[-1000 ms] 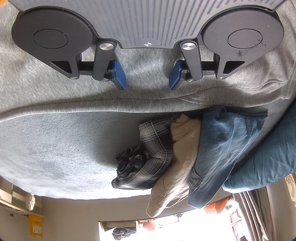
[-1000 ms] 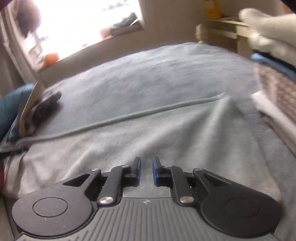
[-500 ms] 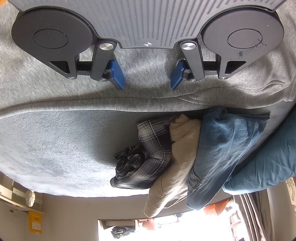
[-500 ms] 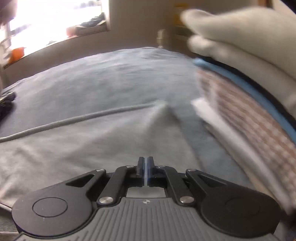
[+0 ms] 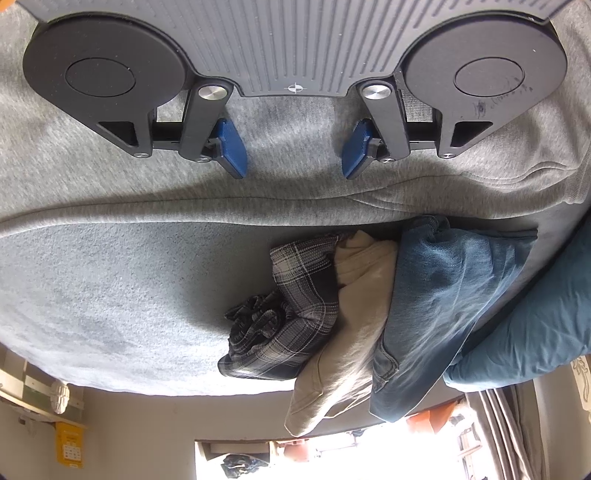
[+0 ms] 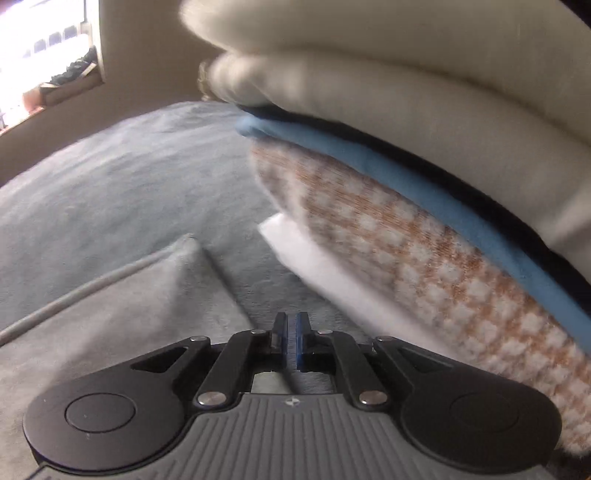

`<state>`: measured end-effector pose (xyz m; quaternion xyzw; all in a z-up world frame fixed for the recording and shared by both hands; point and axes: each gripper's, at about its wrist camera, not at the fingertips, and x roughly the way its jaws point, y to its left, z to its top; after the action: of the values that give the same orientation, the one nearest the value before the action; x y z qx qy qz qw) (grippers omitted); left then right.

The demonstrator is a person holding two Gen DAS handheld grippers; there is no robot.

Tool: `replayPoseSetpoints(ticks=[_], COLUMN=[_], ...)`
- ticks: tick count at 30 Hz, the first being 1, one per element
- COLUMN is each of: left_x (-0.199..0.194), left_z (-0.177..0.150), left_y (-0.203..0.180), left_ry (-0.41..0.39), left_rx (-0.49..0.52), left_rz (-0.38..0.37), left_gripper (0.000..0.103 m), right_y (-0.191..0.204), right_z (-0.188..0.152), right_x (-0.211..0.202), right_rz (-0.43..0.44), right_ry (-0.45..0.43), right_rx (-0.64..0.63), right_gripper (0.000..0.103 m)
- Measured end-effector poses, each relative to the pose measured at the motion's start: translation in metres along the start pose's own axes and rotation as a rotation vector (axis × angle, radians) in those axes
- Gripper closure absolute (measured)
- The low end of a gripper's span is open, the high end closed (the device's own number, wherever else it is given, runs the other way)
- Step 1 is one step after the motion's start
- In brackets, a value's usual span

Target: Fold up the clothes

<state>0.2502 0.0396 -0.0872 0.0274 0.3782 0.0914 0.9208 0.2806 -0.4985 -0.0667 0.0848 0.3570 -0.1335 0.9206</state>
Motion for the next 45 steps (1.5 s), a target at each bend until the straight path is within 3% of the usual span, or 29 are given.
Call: replayPoseSetpoints(ticks=[3, 7, 10, 12, 14, 19, 25, 30, 34, 37, 42, 45], left_x=[-0.007, -0.025, -0.045, -0.062, -0.079, -0.125, -0.174, -0.169, -0.165, -0.165, -0.157, -0.148], left_z=[0.003, 0.005, 0.001, -0.007, -0.022, -0.068, -0.1, -0.108, -0.114, -0.119, -0.131, -0.141], left_y=[0.004, 0.017, 0.029, 0.039, 0.049, 0.091, 0.148, 0.171, 0.175, 0.171, 0.173, 0.186], left_ry=[0.015, 0.033, 0.056, 0.078, 0.118, 0.18, 0.108, 0.068, 0.064, 0.052, 0.07, 0.129], left_rx=[-0.005, 0.0, 0.04, 0.076, 0.113, 0.104, -0.015, -0.083, -0.125, -0.103, -0.083, -0.141], left_rz=[-0.017, -0.041, -0.067, -0.094, -0.12, -0.128, -0.047, 0.036, 0.074, 0.076, 0.124, 0.1], left_gripper=[0.046, 0.046, 0.046, 0.046, 0.046, 0.046, 0.046, 0.045, 0.045, 0.045, 0.045, 0.045], right_y=[0.055, 0.176, 0.254, 0.29, 0.313, 0.328, 0.341, 0.353, 0.46, 0.529, 0.604, 0.621], right_z=[-0.002, -0.014, -0.042, -0.066, -0.085, -0.078, -0.066, -0.056, -0.091, -0.124, -0.168, -0.187], right_x=[-0.022, -0.051, -0.078, -0.085, -0.081, -0.085, -0.091, -0.095, -0.136, -0.15, -0.124, -0.091], right_rz=[0.206, 0.524, 0.762, 0.835, 0.853, 0.802, 0.733, 0.675, 0.863, 0.936, 0.917, 0.824], right_ry=[0.022, 0.063, 0.111, 0.149, 0.204, 0.206, 0.197, 0.189, 0.232, 0.27, 0.287, 0.284], right_rx=[-0.12, -0.487, -0.703, -0.798, -0.851, -0.839, -0.812, -0.789, -0.917, -0.986, -0.914, -0.846], right_gripper=[0.093, 0.087, 0.081, 0.081, 0.081, 0.081, 0.08, 0.08, 0.08, 0.08, 0.081, 0.082])
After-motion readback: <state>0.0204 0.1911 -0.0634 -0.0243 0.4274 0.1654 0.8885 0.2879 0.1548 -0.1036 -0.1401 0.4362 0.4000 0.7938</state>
